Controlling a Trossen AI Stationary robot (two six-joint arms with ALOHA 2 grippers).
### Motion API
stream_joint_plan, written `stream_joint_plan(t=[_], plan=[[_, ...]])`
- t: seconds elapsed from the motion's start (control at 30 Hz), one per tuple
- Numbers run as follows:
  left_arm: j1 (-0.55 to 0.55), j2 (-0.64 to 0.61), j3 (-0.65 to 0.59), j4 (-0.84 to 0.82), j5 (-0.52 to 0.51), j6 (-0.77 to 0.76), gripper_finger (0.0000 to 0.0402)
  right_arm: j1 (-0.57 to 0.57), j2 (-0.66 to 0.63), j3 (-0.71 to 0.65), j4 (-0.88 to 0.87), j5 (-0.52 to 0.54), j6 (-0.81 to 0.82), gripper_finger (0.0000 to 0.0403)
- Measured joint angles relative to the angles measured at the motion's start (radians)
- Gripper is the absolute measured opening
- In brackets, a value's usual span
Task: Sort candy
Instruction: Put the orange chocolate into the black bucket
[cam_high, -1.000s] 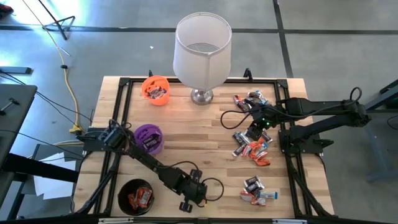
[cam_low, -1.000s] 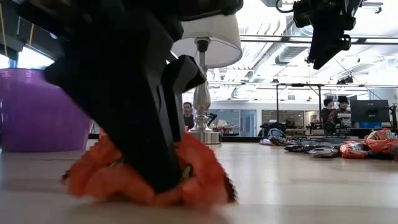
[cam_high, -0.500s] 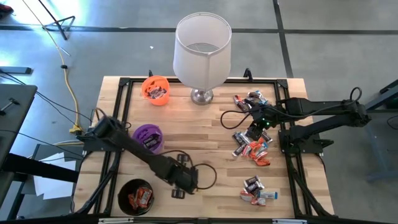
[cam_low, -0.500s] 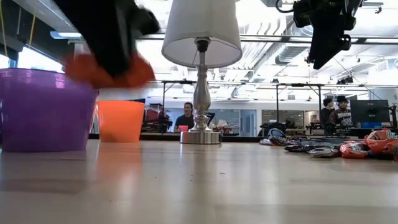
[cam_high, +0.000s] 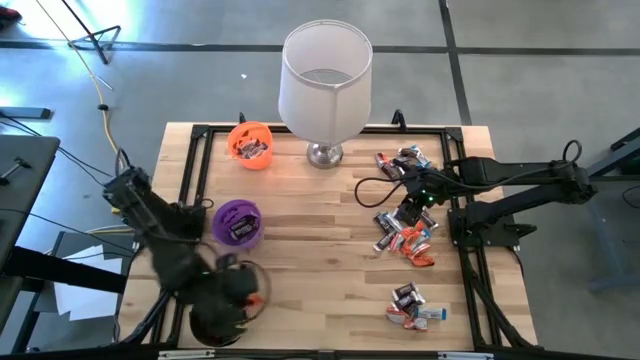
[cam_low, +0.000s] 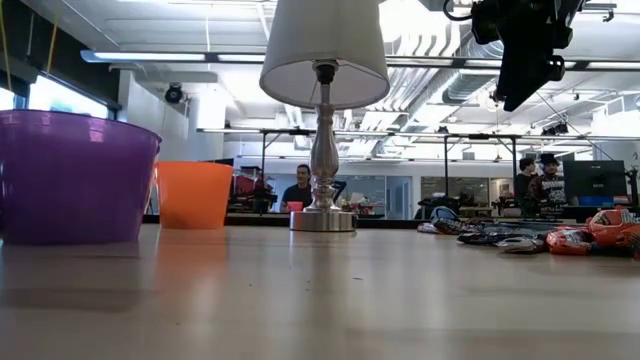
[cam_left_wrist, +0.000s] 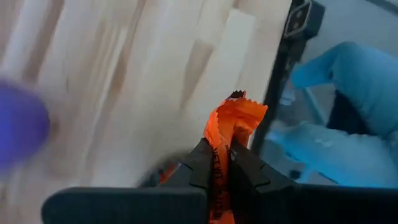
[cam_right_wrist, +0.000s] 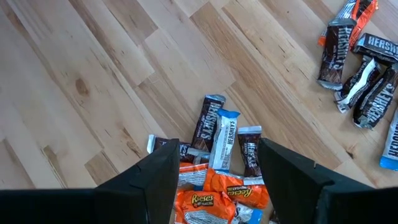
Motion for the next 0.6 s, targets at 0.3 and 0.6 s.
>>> stream_joint_plan(t=[0.3,0.6], plan=[[-0.190,-0.006,0.000,-0.073,-0.011,-0.422,0.0017,0.000,0.000,0.000,0.000,0.000,0.000,0.0211],[-0.227,0.048,0.000,-0.068,0.038,-0.526,0.0017,0.000,0.000,0.000,0.000,0.000,0.000,0.0211]])
